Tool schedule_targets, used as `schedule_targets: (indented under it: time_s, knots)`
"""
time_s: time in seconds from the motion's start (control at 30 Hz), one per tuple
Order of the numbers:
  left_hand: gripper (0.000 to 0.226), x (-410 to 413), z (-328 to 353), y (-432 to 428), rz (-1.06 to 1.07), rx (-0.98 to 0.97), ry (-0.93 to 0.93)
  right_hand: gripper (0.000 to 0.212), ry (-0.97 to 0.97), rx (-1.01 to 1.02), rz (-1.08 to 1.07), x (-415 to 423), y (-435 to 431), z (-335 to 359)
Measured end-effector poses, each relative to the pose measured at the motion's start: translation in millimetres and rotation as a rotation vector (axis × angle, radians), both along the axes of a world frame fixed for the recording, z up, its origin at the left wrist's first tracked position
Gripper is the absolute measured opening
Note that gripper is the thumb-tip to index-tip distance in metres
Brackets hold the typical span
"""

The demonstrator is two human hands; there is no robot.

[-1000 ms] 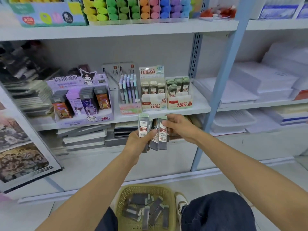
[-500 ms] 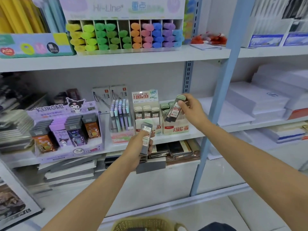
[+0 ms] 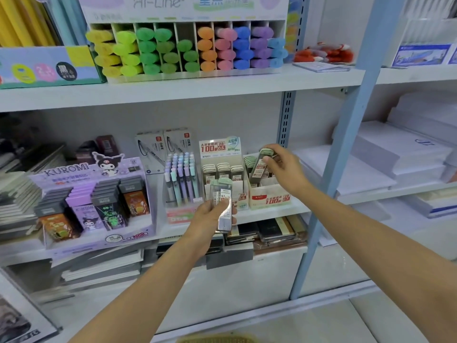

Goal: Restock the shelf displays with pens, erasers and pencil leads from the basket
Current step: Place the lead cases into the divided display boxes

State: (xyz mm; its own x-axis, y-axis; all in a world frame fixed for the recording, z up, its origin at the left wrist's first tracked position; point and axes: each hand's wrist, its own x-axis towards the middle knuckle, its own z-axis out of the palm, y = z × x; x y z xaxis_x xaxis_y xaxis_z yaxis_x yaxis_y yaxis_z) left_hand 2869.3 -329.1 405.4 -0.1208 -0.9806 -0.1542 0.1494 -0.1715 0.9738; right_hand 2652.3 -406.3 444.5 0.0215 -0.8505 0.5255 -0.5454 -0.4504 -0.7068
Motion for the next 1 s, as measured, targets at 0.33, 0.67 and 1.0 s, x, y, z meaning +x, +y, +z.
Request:
schedule_targets:
  time_s: [0.33,0.67,1.0]
  knots:
    - [0.019,-0.1,2.5,0.9,-0.002,-0.030,-0.015,0.029,0.185,0.033,-0.037,4.5,-3.6,-23.0]
    - [0.023,-8.2,7.0,7.9,-0.049,-0.076,-0.076,0.023,-0.101,0.051,0.086,22.0,37.6,-0.4]
    - [0.030,-24.9,15.1,14.8,-0.102,-0.072,-0.046,0.036,-0.290,0.379,0.378,23.4,61.5,-11.5]
